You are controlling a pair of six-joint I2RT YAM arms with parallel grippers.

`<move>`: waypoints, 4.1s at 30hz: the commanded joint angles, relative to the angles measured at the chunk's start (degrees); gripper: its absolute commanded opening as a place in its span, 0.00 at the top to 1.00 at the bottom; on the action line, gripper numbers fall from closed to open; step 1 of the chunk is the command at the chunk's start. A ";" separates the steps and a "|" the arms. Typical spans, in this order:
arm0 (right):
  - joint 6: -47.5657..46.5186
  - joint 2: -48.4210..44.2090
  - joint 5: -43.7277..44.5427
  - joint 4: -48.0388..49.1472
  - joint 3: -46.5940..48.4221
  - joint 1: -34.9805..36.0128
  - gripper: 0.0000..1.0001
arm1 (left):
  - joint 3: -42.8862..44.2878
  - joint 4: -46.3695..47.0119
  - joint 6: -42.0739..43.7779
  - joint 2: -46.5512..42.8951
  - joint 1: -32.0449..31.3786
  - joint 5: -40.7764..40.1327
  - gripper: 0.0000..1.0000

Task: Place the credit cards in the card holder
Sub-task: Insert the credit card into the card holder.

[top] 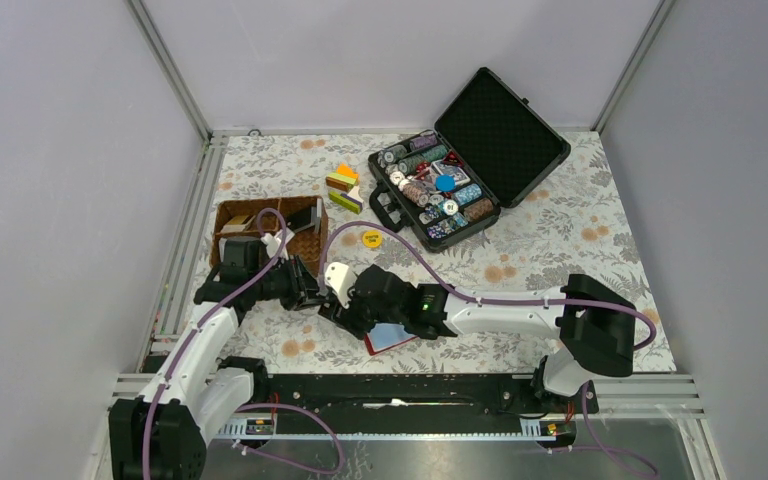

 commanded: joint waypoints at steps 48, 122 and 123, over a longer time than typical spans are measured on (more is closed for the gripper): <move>26.25 -13.48 -58.85 7.86 -12.02 -20.47 0.50 | 5.79 18.76 5.96 -2.23 -23.04 11.66 1.00; 49.68 -9.81 -22.88 15.20 -28.65 -26.70 1.00 | -14.72 30.83 -27.86 9.02 -37.88 -43.40 0.72; 49.77 -9.42 -22.97 15.39 -28.76 -26.70 1.00 | -14.73 30.86 -27.88 8.98 -37.89 -43.37 0.73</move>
